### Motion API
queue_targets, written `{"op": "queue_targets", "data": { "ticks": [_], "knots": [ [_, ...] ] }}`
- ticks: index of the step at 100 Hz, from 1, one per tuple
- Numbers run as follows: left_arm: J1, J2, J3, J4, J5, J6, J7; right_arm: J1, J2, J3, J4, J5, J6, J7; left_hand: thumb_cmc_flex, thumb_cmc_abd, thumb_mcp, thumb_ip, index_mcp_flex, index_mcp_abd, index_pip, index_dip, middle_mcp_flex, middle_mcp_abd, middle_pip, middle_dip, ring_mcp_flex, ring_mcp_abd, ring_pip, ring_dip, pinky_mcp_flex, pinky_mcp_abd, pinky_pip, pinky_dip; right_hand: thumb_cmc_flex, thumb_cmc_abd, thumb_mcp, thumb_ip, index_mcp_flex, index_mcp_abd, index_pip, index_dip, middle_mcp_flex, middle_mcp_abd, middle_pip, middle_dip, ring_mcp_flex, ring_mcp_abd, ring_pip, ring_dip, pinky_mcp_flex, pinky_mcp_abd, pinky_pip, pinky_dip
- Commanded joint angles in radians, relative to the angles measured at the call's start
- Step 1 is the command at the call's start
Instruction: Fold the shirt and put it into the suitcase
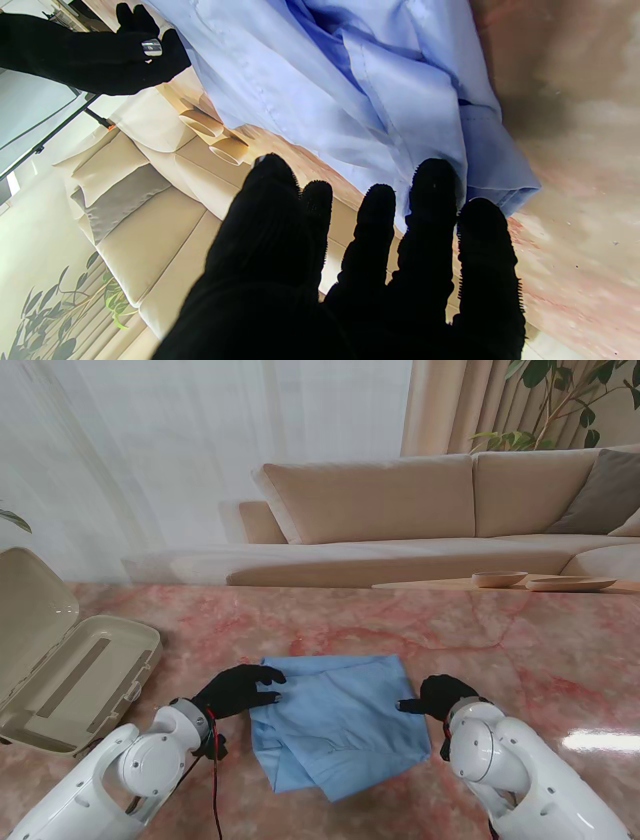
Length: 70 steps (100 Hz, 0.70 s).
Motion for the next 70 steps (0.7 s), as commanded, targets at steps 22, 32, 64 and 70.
{"op": "queue_targets", "data": {
  "ticks": [22,32,64,70],
  "knots": [
    [0.003,-0.002,0.008,0.010,-0.008,0.002,0.005,0.015,-0.001,-0.024,0.029,0.057,0.027,0.023,0.001,0.044,-0.014,0.010,-0.011,0.006,-0.016,0.012,-0.037,-0.005,-0.008,-0.002,-0.031,0.031,-0.004,-0.004,-0.012,0.017,-0.016,-0.011,0.010,-0.025,-0.004,0.017,0.021,-0.034,0.006,-0.011,-0.014,0.019,0.006,0.027,-0.018,0.003,0.023,0.028,-0.004,-0.001,0.037,0.036],
    [0.001,-0.003,0.011,0.013,-0.011,0.002,0.008,0.017,-0.003,-0.029,0.029,0.071,0.038,0.016,0.000,0.044,-0.014,0.010,-0.011,0.007,-0.016,0.013,-0.038,-0.005,-0.008,-0.002,-0.030,0.031,-0.004,-0.003,-0.012,0.018,-0.016,-0.011,0.046,-0.047,-0.004,0.019,0.034,-0.043,0.026,0.004,-0.010,0.018,0.014,0.032,-0.013,0.002,0.025,0.028,-0.001,0.000,0.037,0.038],
    [-0.005,-0.006,0.017,0.020,-0.017,0.002,0.015,0.017,-0.012,-0.046,0.021,0.141,0.077,-0.011,0.001,0.043,-0.014,0.010,-0.010,0.007,-0.016,0.013,-0.038,-0.004,-0.009,-0.002,-0.033,0.034,-0.005,-0.003,-0.014,0.021,-0.015,-0.012,0.204,-0.127,-0.021,0.031,0.084,-0.069,0.099,0.065,0.013,0.008,0.051,0.040,0.013,-0.004,0.043,0.026,0.017,0.004,0.051,0.041],
    [-0.007,-0.006,0.020,0.022,-0.019,0.002,0.016,0.022,-0.013,-0.054,0.025,0.144,0.083,-0.018,0.001,0.044,-0.014,0.010,-0.011,0.007,-0.017,0.013,-0.038,-0.004,-0.009,-0.002,-0.032,0.032,-0.004,-0.003,-0.015,0.021,-0.016,-0.012,0.232,-0.139,-0.011,0.034,0.107,-0.077,0.115,0.074,0.021,0.004,0.060,0.042,0.022,-0.008,0.048,0.025,0.025,0.003,0.054,0.042]
  ]
}}
